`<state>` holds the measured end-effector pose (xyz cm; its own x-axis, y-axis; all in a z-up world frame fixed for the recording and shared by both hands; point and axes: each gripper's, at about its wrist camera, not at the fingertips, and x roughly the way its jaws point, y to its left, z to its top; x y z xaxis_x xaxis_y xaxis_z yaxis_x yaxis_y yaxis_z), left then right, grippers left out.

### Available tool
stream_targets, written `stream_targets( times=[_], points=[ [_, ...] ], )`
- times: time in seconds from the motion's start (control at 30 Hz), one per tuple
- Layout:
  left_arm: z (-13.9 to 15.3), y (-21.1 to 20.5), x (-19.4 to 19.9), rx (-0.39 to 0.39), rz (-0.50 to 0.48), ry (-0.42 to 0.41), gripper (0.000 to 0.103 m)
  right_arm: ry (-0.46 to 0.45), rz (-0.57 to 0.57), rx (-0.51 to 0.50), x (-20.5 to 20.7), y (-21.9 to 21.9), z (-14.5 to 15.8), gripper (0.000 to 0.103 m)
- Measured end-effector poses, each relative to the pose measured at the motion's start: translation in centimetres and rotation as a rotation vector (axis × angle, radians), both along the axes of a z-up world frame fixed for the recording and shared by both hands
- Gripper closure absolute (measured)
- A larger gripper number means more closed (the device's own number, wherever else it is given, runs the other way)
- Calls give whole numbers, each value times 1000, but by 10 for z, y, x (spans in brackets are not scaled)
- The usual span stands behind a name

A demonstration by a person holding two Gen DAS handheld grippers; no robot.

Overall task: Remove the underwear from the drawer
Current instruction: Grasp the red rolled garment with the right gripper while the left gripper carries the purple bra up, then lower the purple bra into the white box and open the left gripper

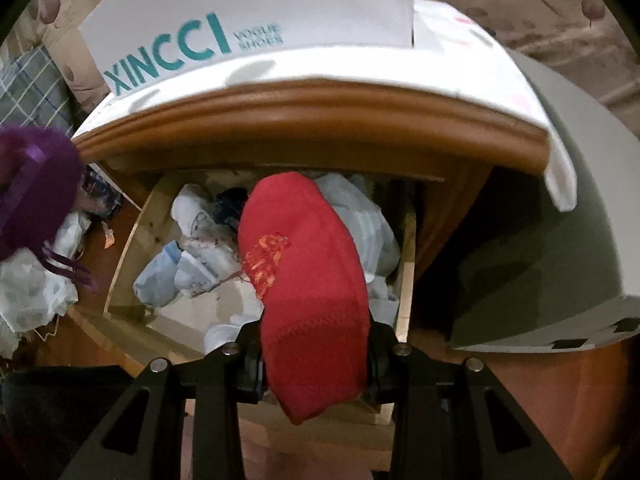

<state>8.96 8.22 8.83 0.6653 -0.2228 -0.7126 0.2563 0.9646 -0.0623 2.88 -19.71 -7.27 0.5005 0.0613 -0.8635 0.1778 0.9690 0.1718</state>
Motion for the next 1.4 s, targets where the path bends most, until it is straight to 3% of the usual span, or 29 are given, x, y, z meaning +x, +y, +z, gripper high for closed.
stream_targets(
  times=[0.3, 0.53, 0.73, 0.9, 1.13, 1.4],
  points=[
    [95, -19, 16, -7, -51, -119, 85, 3, -39, 39, 0, -18, -35, 68],
    [142, -69, 74, -29, -106, -170, 85, -23, -34, 12, 1, -12, -34, 68],
    [132, -104, 124, 11, -126, -122, 84, -37, -75, 5, -6, -19, -32, 68],
    [107, -116, 157, 63, -78, -77, 84, -48, -118, -7, -12, -25, -30, 68],
    [86, -131, 178, 124, -78, -43, 84, -55, -151, -30, -9, -22, -29, 68],
    [73, -150, 194, 190, -92, -18, 84, -45, -180, 15, -8, -27, -33, 68]
  ],
)
